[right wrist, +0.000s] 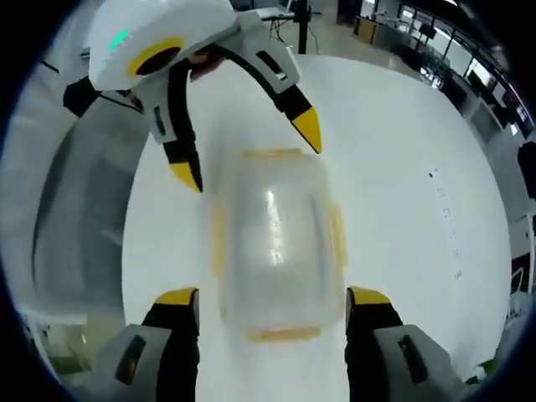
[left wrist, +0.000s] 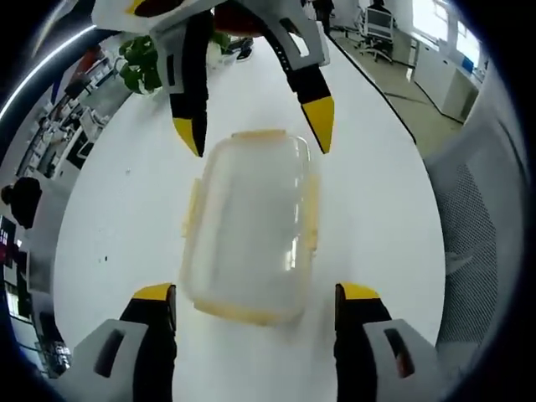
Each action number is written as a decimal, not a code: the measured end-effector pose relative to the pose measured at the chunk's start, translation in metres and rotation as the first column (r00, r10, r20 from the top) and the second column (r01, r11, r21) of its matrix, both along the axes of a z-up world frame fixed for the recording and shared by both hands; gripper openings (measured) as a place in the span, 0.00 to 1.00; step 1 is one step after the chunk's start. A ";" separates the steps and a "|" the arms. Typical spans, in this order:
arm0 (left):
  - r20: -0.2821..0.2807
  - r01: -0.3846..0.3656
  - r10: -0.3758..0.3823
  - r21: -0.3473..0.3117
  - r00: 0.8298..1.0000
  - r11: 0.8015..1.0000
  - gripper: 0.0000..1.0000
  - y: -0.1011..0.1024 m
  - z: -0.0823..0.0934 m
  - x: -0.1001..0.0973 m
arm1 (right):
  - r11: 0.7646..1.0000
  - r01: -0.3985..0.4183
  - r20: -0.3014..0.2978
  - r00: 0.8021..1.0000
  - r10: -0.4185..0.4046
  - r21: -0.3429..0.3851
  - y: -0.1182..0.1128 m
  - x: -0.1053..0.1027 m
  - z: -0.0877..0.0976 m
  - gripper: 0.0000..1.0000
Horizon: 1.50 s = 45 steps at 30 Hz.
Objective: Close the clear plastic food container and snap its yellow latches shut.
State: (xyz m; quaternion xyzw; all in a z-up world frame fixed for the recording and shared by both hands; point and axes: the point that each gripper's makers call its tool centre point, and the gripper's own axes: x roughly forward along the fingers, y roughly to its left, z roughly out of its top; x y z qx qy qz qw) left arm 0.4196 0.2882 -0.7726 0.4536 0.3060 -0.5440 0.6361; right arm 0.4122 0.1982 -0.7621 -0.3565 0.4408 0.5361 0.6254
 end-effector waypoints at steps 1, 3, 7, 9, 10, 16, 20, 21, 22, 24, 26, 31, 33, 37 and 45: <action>0.000 0.001 -0.001 0.002 1.000 1.000 0.79 0.000 0.000 0.000 | 1.000 -0.001 0.003 1.000 0.001 -0.004 -0.001 0.000 0.000 0.72; -0.004 -0.001 0.001 0.001 1.000 1.000 0.79 0.000 -0.001 0.002 | 1.000 -0.001 0.007 1.000 0.001 -0.005 -0.002 0.000 -0.001 0.72; -0.008 0.001 -0.001 0.004 1.000 1.000 0.80 0.000 -0.003 0.003 | 1.000 0.004 0.015 1.000 -0.004 -0.002 -0.002 -0.002 -0.001 0.74; -0.010 -0.001 0.001 0.005 1.000 1.000 0.81 0.000 -0.004 0.004 | 1.000 0.005 0.025 1.000 -0.005 -0.004 -0.003 -0.001 -0.002 0.75; -0.011 -0.001 0.001 0.006 1.000 1.000 0.81 0.000 -0.005 0.005 | 1.000 0.006 0.028 1.000 -0.006 -0.005 -0.003 0.000 -0.002 0.75; -0.018 0.007 -0.006 0.020 1.000 1.000 0.81 0.001 -0.010 0.007 | 1.000 0.006 0.045 0.999 -0.005 -0.006 -0.002 -0.001 -0.005 0.76; -0.018 0.003 -0.002 0.020 1.000 1.000 0.83 -0.001 -0.013 0.009 | 1.000 0.008 0.054 0.999 -0.007 -0.012 -0.003 0.000 -0.010 0.76; -0.020 0.002 -0.002 0.020 1.000 1.000 0.83 -0.002 -0.013 0.009 | 1.000 0.006 0.060 0.998 -0.006 -0.013 -0.003 0.001 -0.011 0.77; -0.022 0.004 -0.004 0.021 1.000 1.000 0.84 -0.003 -0.014 0.009 | 1.000 0.004 0.068 0.998 -0.003 -0.018 -0.004 0.002 -0.013 0.77; -0.015 0.017 -0.016 0.028 1.000 0.999 0.84 -0.004 -0.017 0.010 | 1.000 -0.005 0.080 0.997 0.008 -0.028 -0.004 0.002 -0.015 0.79; -0.021 0.018 -0.017 0.027 1.000 0.999 0.84 -0.007 -0.019 0.010 | 0.999 -0.015 0.088 0.996 0.019 -0.043 -0.006 0.002 -0.018 0.79; -0.023 0.032 -0.031 0.045 0.999 0.998 0.82 -0.009 -0.025 0.010 | 0.999 -0.011 0.085 0.996 0.015 -0.050 -0.007 0.003 -0.022 0.75; -0.020 0.033 -0.032 0.048 0.999 0.998 0.82 -0.009 -0.026 0.011 | 0.998 -0.018 0.101 0.995 0.024 -0.058 -0.009 0.005 -0.024 0.73; -0.005 0.049 -0.048 0.060 0.999 0.997 0.80 -0.008 -0.026 0.011 | 0.998 -0.023 0.104 0.994 0.030 -0.067 -0.009 0.006 -0.027 0.71; 0.008 0.051 -0.051 0.062 0.999 0.997 0.77 -0.008 -0.027 0.016 | 0.996 -0.034 0.094 0.995 0.041 -0.077 -0.008 0.006 -0.026 0.71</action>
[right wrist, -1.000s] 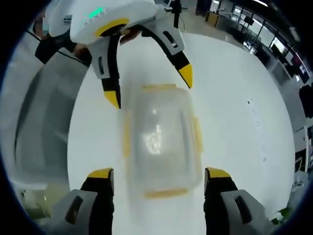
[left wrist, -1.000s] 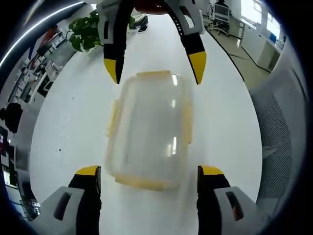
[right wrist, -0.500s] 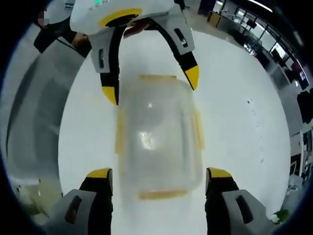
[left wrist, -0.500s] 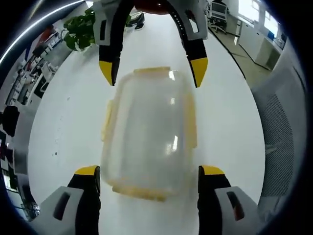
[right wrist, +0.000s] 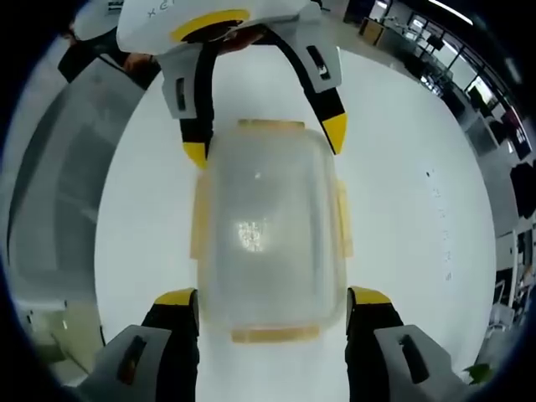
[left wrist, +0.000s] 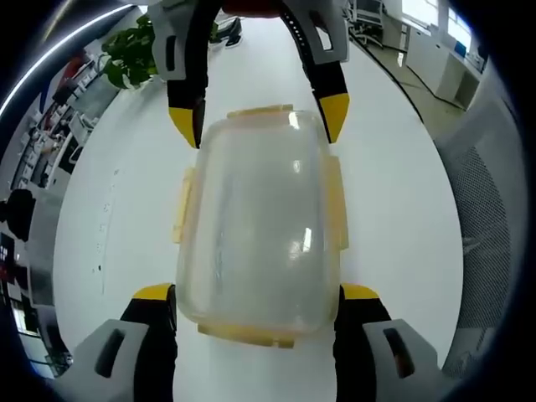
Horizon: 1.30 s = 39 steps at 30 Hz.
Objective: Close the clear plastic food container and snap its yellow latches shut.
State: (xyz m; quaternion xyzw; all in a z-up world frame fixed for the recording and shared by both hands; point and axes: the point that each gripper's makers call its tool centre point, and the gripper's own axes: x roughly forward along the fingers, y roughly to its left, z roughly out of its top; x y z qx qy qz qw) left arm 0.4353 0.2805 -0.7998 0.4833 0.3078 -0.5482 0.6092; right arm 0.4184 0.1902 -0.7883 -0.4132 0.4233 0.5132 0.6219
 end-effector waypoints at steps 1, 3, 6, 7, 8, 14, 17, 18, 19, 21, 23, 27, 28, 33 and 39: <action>0.002 0.001 -0.001 0.000 1.000 1.000 0.77 0.000 0.000 0.000 | 1.000 0.005 -0.004 1.000 -0.005 0.003 0.000 -0.001 0.000 0.71; 0.003 0.012 -0.012 -0.002 1.000 1.000 0.77 0.001 0.000 -0.002 | 1.000 0.008 -0.016 1.000 -0.008 0.012 0.001 -0.003 -0.001 0.71; 0.001 0.017 -0.017 -0.006 1.000 1.000 0.77 0.001 0.000 -0.004 | 1.000 0.020 -0.036 0.999 -0.019 0.020 0.002 -0.007 -0.002 0.71; 0.001 0.016 -0.016 -0.009 1.000 1.000 0.77 0.001 0.000 -0.004 | 1.000 0.017 -0.032 0.999 -0.017 0.015 0.003 -0.007 -0.002 0.71; 0.000 0.014 -0.014 -0.011 1.000 1.000 0.77 0.001 0.000 -0.004 | 1.000 0.019 -0.031 0.999 -0.019 0.016 0.003 -0.007 -0.002 0.71; -0.009 0.001 -0.001 -0.019 1.000 1.000 0.77 0.001 0.000 -0.008 | 1.000 0.010 -0.031 0.999 -0.009 0.012 0.003 -0.010 -0.002 0.71; -0.009 -0.010 0.010 -0.023 1.000 1.000 0.77 0.002 0.001 -0.010 | 1.000 0.003 -0.030 1.000 -0.002 0.010 0.004 -0.011 -0.002 0.71; -0.009 -0.013 0.013 -0.024 1.000 1.000 0.77 0.002 0.001 -0.011 | 1.000 0.001 -0.030 1.000 -0.001 0.010 0.004 -0.011 -0.002 0.71; -0.010 -0.017 0.017 -0.026 1.000 1.000 0.77 0.003 0.001 -0.012 | 1.000 -0.004 -0.030 1.000 0.004 0.008 0.005 -0.012 -0.002 0.71; -0.010 -0.020 0.020 -0.027 1.000 0.999 0.77 0.004 0.001 -0.013 | 1.000 -0.007 -0.031 1.000 0.007 0.008 0.006 -0.013 -0.002 0.71; -0.011 -0.023 0.022 -0.029 1.000 0.999 0.76 0.005 0.001 -0.015 | 1.000 -0.009 -0.030 0.999 0.009 0.009 0.007 -0.014 -0.002 0.70; -0.009 -0.024 0.024 -0.030 1.000 0.999 0.76 0.007 0.001 -0.016 | 1.000 -0.007 -0.029 1.000 0.007 0.011 0.009 -0.016 -0.001 0.70; -0.008 -0.023 0.023 -0.029 1.000 0.999 0.76 0.008 0.001 -0.017 | 1.000 -0.005 -0.028 1.000 0.006 0.010 0.010 -0.017 -0.001 0.70; -0.008 -0.020 0.020 -0.027 1.000 0.999 0.76 0.011 0.001 -0.019 | 1.000 -0.001 -0.026 1.000 0.001 0.010 0.014 -0.020 -0.002 0.70; -0.007 -0.024 0.024 -0.032 1.000 0.999 0.76 0.016 0.001 -0.023 | 1.000 -0.001 -0.024 1.000 0.001 0.000 0.019 -0.023 -0.002 0.70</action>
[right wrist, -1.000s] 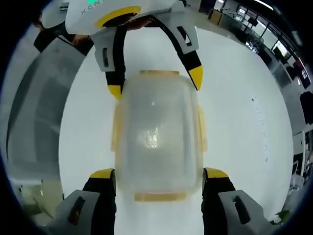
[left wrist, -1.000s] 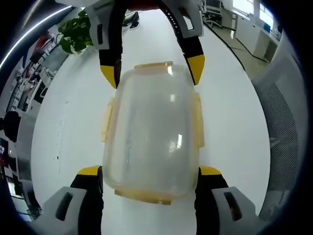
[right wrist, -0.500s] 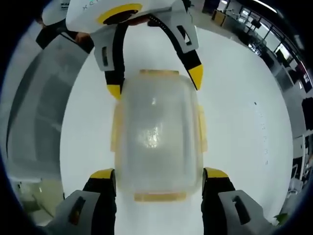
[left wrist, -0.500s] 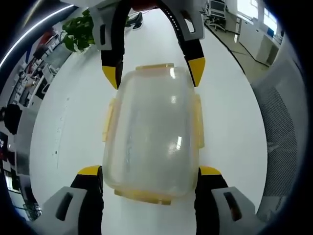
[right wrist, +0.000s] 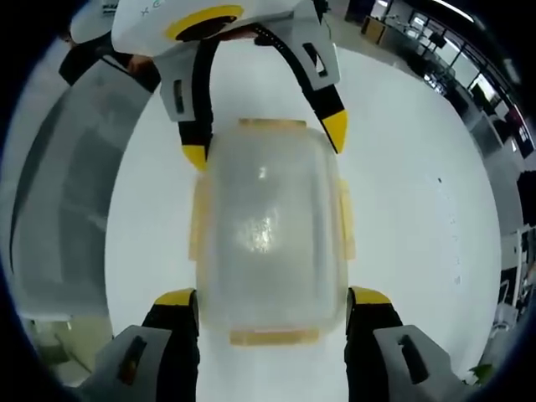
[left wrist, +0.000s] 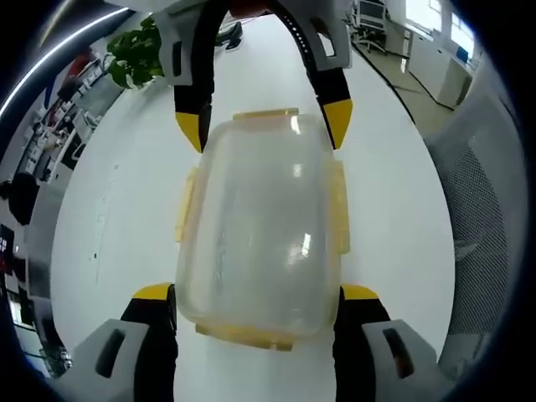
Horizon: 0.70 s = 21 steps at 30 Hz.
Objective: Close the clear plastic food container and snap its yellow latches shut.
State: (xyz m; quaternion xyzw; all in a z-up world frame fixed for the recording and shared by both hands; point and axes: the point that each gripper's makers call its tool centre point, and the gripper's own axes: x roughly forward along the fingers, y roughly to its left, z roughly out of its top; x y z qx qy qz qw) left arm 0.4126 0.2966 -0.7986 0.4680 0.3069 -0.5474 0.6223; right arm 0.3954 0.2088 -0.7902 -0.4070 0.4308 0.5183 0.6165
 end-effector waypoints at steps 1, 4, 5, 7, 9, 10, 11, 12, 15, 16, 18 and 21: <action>0.000 -0.001 0.001 -0.002 1.000 1.000 0.76 0.001 0.000 0.000 | 1.000 -0.001 0.000 1.000 0.001 -0.002 0.001 0.000 0.000 0.70; -0.001 -0.009 0.009 -0.012 1.000 1.000 0.76 0.003 0.000 -0.002 | 1.000 -0.004 0.001 1.000 0.004 -0.005 0.002 -0.001 0.000 0.70; -0.001 -0.010 0.010 -0.012 1.000 1.000 0.76 0.004 0.000 -0.003 | 1.000 -0.005 0.001 1.000 0.005 -0.005 0.003 -0.001 -0.001 0.70; -0.001 -0.013 0.013 -0.012 1.000 1.000 0.76 0.006 0.000 -0.004 | 1.000 -0.008 0.000 1.000 0.008 -0.007 0.006 -0.002 -0.001 0.70; -0.001 -0.016 0.016 -0.012 1.000 1.000 0.76 0.009 0.000 -0.005 | 1.000 -0.010 0.001 1.000 0.010 -0.007 0.009 -0.003 -0.001 0.70; -0.001 -0.018 0.018 -0.010 1.000 1.000 0.76 0.011 0.000 -0.005 | 1.000 -0.010 0.001 1.000 0.010 -0.007 0.010 -0.003 -0.001 0.70; -0.001 -0.018 0.018 -0.008 1.000 1.000 0.76 0.012 0.000 -0.005 | 1.000 -0.010 0.001 1.000 0.010 -0.006 0.011 -0.003 -0.001 0.70; 0.000 -0.018 0.018 -0.006 1.000 1.000 0.76 0.013 0.000 -0.006 | 1.000 -0.010 0.001 1.000 0.010 -0.006 0.012 -0.004 -0.001 0.70; 0.001 -0.019 0.019 0.000 1.000 1.000 0.76 0.016 -0.001 -0.007 | 1.000 -0.009 0.002 1.000 0.009 -0.006 0.017 -0.005 -0.001 0.70; 0.001 -0.018 0.018 0.002 1.000 1.000 0.76 0.018 -0.001 -0.007 | 1.000 -0.009 0.003 1.000 0.009 -0.006 0.018 -0.005 -0.001 0.70; 0.001 -0.018 0.018 0.005 1.000 1.000 0.76 0.020 -0.001 -0.008 | 1.000 -0.008 0.003 1.000 0.008 -0.005 0.019 -0.005 -0.001 0.70; 0.002 -0.019 0.019 0.008 1.000 1.000 0.76 0.023 -0.001 -0.008 | 1.000 -0.009 0.003 1.000 0.009 -0.003 0.023 -0.006 -0.002 0.70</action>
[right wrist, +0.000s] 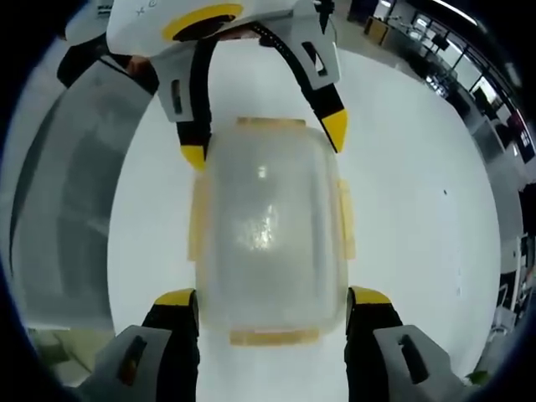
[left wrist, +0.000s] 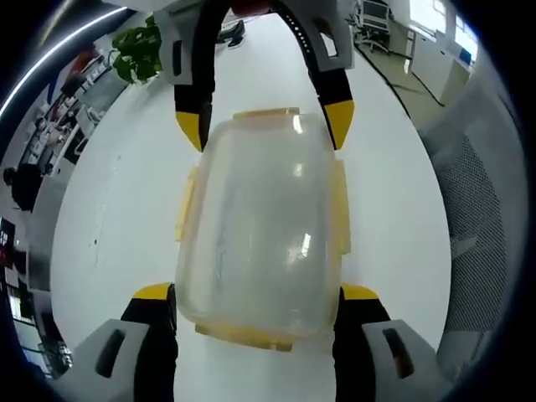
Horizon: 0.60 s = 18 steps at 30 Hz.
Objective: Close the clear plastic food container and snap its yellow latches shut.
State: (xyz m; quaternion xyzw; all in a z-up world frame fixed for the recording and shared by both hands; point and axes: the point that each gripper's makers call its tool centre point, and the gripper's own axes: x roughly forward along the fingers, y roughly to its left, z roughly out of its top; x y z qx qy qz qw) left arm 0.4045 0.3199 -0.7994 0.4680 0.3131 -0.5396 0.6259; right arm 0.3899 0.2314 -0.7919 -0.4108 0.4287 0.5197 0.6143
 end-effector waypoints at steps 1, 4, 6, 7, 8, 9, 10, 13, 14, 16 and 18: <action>0.000 -0.002 0.002 0.001 1.000 1.000 0.76 0.002 0.000 0.000 | 1.000 -0.002 0.000 1.000 0.002 0.001 0.002 -0.001 0.001 0.70; 0.001 -0.010 0.010 0.001 1.000 1.000 0.76 0.005 0.001 -0.002 | 1.000 -0.010 0.000 1.000 0.010 -0.001 0.006 -0.001 0.001 0.70; 0.000 -0.014 0.014 0.000 1.000 1.000 0.76 0.008 0.000 -0.003 | 1.000 -0.013 0.000 1.000 0.013 -0.004 0.008 -0.001 0.001 0.70; 0.000 -0.015 0.015 0.001 1.000 1.000 0.76 0.010 0.000 -0.003 | 1.000 -0.015 0.001 1.000 0.015 -0.006 0.010 -0.002 0.001 0.70; 0.000 -0.016 0.016 0.001 1.000 1.000 0.76 0.011 0.000 -0.003 | 1.000 -0.016 0.001 1.000 0.016 -0.007 0.012 -0.002 0.001 0.70; 0.000 -0.018 0.018 0.001 1.000 1.000 0.76 0.012 0.000 -0.003 | 1.000 -0.017 0.001 1.000 0.017 -0.007 0.013 -0.002 0.001 0.70; 0.000 -0.019 0.019 0.001 1.000 1.000 0.76 0.013 0.000 -0.003 | 1.000 -0.017 0.001 1.000 0.017 -0.007 0.014 -0.002 0.001 0.70; 0.000 -0.021 0.021 -0.003 1.000 1.000 0.76 0.017 0.001 -0.004 | 1.000 -0.018 0.001 1.000 0.018 -0.004 0.017 -0.002 0.001 0.70; 0.000 -0.021 0.021 -0.003 1.000 1.000 0.76 0.017 0.001 -0.003 | 1.000 -0.018 0.001 1.000 0.018 -0.003 0.017 -0.002 0.001 0.70; 0.000 -0.021 0.021 -0.001 1.000 1.000 0.76 0.019 0.000 -0.004 | 1.000 -0.018 0.002 1.000 0.018 -0.004 0.020 -0.003 0.001 0.70; 0.001 -0.020 0.020 0.001 1.000 1.000 0.76 0.021 0.000 -0.004 | 1.000 -0.017 0.002 1.000 0.017 -0.002 0.022 -0.003 0.001 0.70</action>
